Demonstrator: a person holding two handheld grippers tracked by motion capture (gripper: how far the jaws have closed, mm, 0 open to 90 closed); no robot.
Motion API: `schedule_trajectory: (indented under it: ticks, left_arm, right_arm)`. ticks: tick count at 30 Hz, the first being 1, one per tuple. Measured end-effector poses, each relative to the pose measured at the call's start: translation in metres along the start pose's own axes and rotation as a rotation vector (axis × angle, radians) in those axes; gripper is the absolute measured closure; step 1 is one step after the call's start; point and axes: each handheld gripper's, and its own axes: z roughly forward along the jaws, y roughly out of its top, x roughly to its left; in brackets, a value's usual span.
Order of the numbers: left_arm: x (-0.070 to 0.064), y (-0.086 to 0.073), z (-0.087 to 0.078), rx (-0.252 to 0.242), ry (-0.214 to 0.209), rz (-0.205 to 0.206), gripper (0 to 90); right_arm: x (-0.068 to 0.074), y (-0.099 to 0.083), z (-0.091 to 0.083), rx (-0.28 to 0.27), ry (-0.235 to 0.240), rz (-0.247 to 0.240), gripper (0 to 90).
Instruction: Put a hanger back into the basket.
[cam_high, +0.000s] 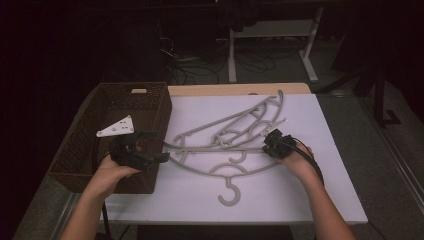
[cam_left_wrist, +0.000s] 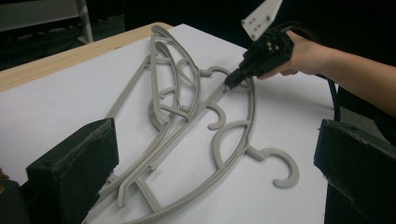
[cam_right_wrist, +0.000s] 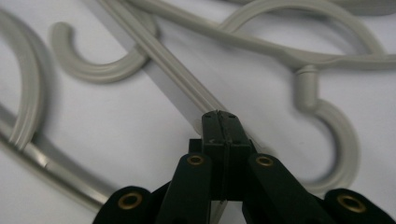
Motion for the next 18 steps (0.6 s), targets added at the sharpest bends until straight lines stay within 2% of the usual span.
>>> schedule_trajectory:
  ticks: [2, 6, 11, 18]
  left_arm:
    - [-0.003, 0.001, 0.003, 0.004, -0.002, 0.004, 0.0]
    - [-0.010, 0.003, 0.010, 0.017, -0.014, 0.017, 0.0]
    - [-0.020, 0.004, 0.021, 0.041, -0.026, 0.033, 0.0]
    - [-0.035, 0.004, 0.044, 0.086, -0.052, 0.052, 0.0]
  right_arm:
    - [-0.004, 0.002, 0.002, -0.004, -0.009, 0.004, 88.9]
    - [-0.015, 0.006, 0.005, -0.009, -0.059, 0.011, 89.0]
    - [-0.024, 0.005, 0.006, -0.041, -0.036, 0.058, 88.9]
    - [-0.021, -0.002, -0.019, -0.144, 0.056, 0.123, 88.2]
